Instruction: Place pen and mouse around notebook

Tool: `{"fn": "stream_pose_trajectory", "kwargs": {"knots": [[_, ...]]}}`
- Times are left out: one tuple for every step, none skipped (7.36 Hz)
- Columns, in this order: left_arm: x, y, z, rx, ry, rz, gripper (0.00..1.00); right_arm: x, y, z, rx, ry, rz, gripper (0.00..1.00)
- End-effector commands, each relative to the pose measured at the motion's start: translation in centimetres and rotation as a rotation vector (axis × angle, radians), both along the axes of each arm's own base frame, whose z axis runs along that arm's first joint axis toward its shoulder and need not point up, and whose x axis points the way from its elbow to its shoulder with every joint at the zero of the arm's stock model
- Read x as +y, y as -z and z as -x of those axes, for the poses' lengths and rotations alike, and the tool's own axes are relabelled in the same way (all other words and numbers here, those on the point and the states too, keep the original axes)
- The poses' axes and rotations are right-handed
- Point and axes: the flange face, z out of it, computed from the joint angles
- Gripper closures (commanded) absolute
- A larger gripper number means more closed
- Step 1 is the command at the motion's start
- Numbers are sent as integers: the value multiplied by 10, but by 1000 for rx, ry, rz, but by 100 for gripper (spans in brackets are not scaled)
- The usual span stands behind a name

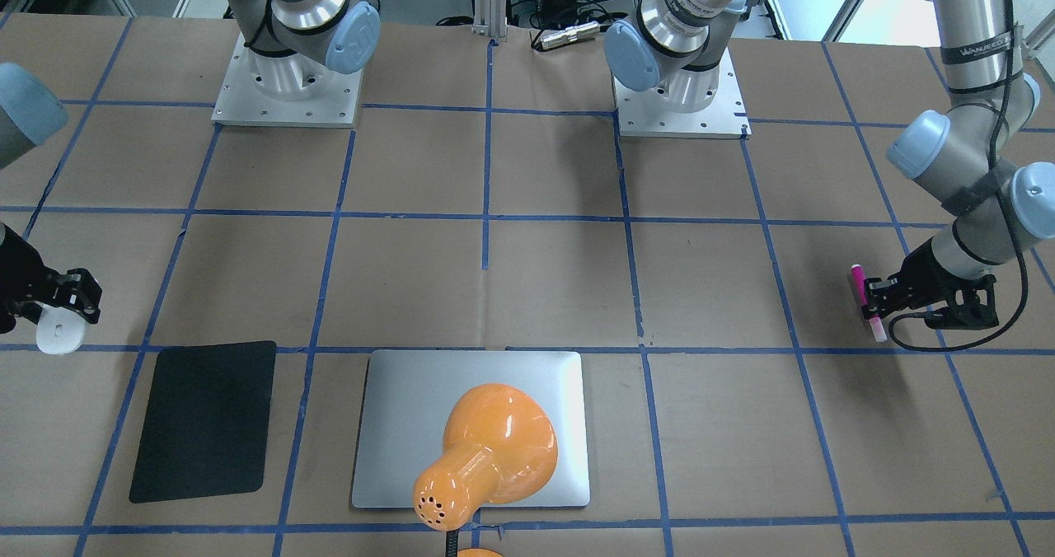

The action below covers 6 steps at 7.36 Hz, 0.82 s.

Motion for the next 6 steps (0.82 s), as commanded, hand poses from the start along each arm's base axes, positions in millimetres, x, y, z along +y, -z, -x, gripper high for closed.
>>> {"fn": "stream_pose_trajectory", "kwargs": {"knots": [[-2,-22,8,-16,-21,20,100,-59,-1,-89,1,-46,-2,43],[-8,-20,27,-5,-64,8,100,-74,13,-115,-14,5,5,43],[-22,-27,67,-14,-110,15,100,-93,30,-134,-17,-15,0,43],[-28,-31,107,-16,-167,17,100,-103,33,-153,-14,20,4,43],[-28,-31,139,-7,-273,10,100,-103,44,-160,-21,53,-12,43],[-23,-28,169,8,-361,-2,100,-102,55,-160,-23,53,-33,43]]}}
